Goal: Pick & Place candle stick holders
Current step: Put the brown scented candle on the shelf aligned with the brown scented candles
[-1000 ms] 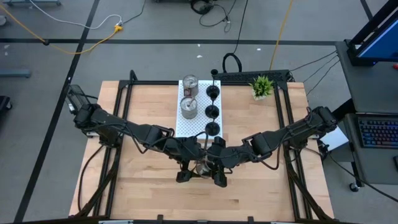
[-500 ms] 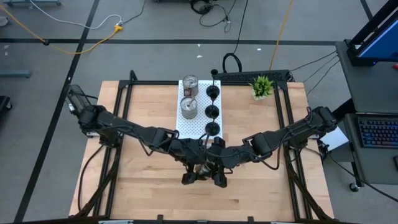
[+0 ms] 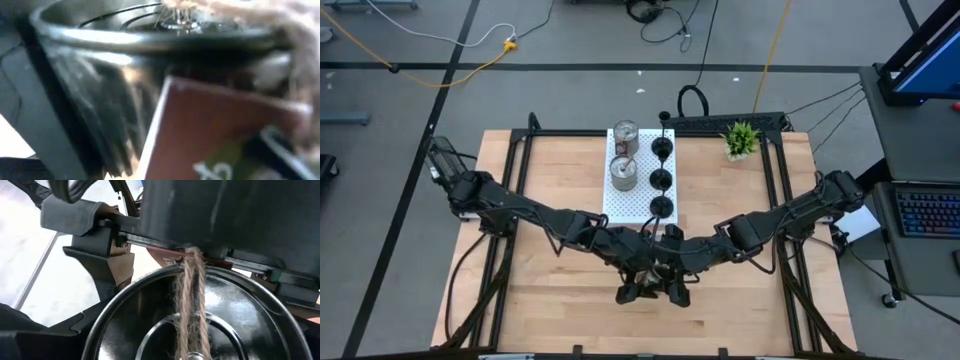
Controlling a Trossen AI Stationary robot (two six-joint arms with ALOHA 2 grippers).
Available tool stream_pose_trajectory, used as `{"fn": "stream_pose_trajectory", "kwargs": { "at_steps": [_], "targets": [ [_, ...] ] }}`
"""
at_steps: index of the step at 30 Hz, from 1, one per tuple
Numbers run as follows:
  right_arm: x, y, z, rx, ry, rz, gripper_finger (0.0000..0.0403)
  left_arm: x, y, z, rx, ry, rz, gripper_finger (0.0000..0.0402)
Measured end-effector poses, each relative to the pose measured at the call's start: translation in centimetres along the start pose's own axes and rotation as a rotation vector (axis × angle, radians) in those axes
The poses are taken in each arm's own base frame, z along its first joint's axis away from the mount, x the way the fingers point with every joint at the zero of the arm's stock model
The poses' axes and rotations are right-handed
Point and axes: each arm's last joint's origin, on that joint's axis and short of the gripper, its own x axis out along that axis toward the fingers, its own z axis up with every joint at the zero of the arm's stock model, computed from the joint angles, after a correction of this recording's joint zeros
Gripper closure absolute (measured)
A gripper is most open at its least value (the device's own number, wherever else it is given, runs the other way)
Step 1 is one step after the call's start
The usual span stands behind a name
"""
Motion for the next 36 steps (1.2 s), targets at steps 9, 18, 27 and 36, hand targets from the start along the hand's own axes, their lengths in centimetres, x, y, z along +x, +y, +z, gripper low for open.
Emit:
{"fn": "stream_pose_trajectory", "kwargs": {
  "at_steps": [9,18,27,36],
  "targets": [
    [0.1,0.0,0.0,0.006,-0.001,-0.002,0.0065,0.0,0.0,0.1,-0.030,-0.016,0.016,0.0006],
    [0.1,0.0,0.0,0.014,-0.005,0.002,0.0069,0.1,-0.3,0.0,-0.031,-0.026,0.057,0.0029],
    [0.2,0.0,0.0,0.005,0.004,0.023,0.0050,0.0,-0.7,-0.3,-0.036,-0.011,0.085,0.0033],
    [-1.2,0.0,0.5,-0.016,-0.019,0.052,0.0056,-0.1,-0.9,-0.1,-0.030,-0.032,0.111,0.0035]
  ]
}}
